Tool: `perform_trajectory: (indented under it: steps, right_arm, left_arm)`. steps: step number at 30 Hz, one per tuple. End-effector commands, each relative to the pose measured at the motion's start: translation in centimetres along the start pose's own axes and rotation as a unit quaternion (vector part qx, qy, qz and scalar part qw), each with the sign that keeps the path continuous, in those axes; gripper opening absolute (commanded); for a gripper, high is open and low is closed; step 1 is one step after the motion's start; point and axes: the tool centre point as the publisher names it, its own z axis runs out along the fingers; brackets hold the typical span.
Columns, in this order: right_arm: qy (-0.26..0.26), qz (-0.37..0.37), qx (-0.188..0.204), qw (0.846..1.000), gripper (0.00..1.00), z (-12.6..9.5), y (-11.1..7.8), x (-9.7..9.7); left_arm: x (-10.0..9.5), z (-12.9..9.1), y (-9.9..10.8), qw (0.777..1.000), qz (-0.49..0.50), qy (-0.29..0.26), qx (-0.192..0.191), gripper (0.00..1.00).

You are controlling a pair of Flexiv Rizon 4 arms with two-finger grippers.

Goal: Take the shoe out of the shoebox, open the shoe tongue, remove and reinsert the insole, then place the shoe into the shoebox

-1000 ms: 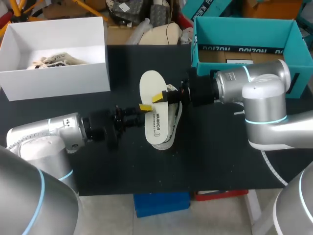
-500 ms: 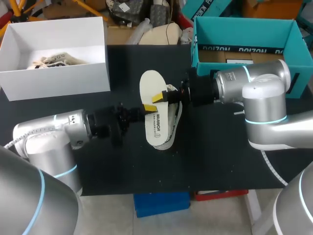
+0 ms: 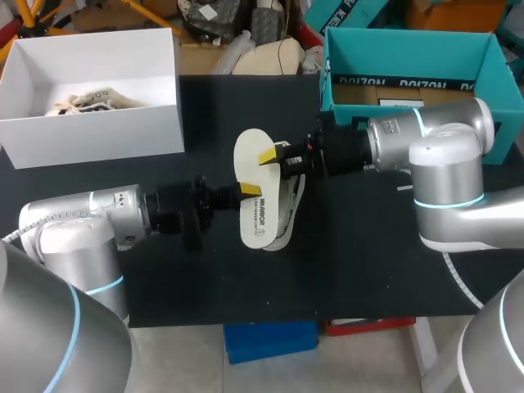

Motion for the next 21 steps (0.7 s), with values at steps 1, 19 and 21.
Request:
perform_trajectory:
  steps: [1,19,21]
  right_arm:
    - [-0.031,0.005,-0.016,0.999,1.0,-2.1,-1.2,0.4]
    - [-0.117,0.014,-0.047,0.992,1.0,-7.6,-5.3,0.0]
    - [-0.117,0.014,-0.047,0.992,1.0,-7.6,-5.3,0.0]
  left_arm:
    - [-0.4,-2.1,-0.6,0.999,-0.005,0.049,0.009,0.0]
    - [1.3,-6.9,-3.1,0.986,0.006,0.161,0.038,0.0]
    - [1.3,-6.9,-3.1,0.986,0.006,0.161,0.038,0.0]
